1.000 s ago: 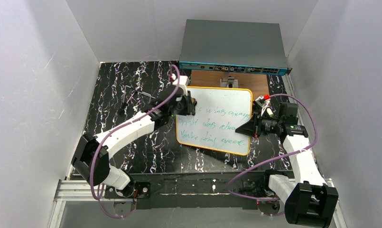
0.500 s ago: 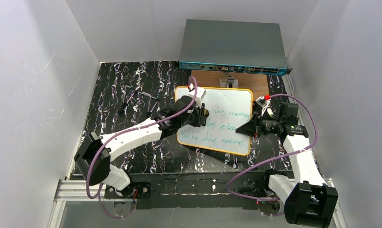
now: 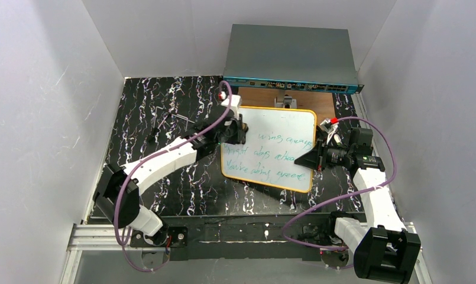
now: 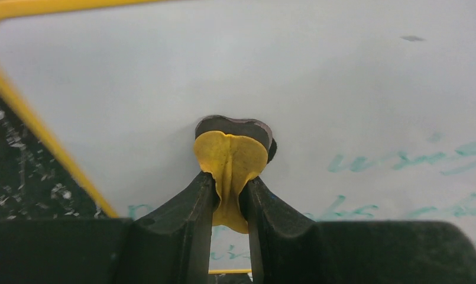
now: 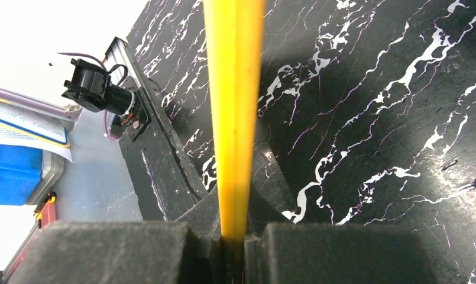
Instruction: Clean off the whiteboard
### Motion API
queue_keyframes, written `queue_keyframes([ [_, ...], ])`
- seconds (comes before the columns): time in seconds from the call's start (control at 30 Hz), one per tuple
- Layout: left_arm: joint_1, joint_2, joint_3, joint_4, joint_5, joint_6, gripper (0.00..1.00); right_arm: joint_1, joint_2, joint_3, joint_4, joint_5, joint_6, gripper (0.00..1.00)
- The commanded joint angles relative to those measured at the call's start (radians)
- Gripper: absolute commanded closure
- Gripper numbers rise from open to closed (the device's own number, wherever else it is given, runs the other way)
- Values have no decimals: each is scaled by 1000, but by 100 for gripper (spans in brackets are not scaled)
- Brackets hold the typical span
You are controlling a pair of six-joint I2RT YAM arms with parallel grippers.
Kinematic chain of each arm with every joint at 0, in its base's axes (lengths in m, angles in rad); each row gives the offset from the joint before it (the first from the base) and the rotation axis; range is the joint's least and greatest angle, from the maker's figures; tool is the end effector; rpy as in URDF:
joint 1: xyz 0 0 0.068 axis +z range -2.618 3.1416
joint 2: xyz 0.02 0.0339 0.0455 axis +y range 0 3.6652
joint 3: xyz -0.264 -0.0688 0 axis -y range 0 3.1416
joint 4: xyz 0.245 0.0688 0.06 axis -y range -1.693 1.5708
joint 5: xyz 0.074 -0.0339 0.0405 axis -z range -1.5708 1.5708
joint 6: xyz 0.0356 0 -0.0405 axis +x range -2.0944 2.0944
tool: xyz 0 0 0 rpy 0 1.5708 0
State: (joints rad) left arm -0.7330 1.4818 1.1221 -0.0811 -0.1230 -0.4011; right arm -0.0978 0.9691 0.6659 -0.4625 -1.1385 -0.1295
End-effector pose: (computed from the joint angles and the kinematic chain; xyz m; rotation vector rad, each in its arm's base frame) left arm 0.2600 -0.2282 0.2997 0.2607 2.0429 -0.5939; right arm 0.1887 0.0140 0.2536 -0.5694 1.9664 1.1604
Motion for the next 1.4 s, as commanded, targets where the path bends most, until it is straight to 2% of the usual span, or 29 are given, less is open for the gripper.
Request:
queue_keyframes([
  [0.0,-118,25,89,7,45,77,100,12,-27,47,41,-108,-53,99],
  [0.17,-71,50,122,-59,-22,28,100,9,-28,49,37,-106,-55,99],
  [0.33,34,-49,-62,-23,-45,-74,100,9,-36,49,36,-109,-55,99],
  [0.47,35,-77,-145,27,-3,-119,100,8,-32,49,39,-115,-55,99],
  [0.63,-74,-33,-38,37,-15,-108,100,8,-26,48,40,-113,-56,99],
  [0.73,-95,-15,3,31,-27,-106,100,7,-32,48,36,-106,-57,99],
  [0.83,-56,-28,-23,7,-90,-94,100,2,-37,48,35,-107,-58,99],
  [0.93,30,-68,-110,38,-50,-128,100,0,-39,49,36,-112,-58,99],
  [1.03,48,-104,-165,64,-26,-128,100,-1,-37,50,36,-119,-58,99],
  [1.1,28,-105,-163,75,11,-137,100,1,-35,50,38,-122,-58,99],
  [1.27,-120,-64,-102,67,-33,-137,100,0,-35,49,38,-113,-58,99],
  [1.37,-150,-34,-71,55,-55,-120,100,-2,-38,48,38,-109,-58,99],
])
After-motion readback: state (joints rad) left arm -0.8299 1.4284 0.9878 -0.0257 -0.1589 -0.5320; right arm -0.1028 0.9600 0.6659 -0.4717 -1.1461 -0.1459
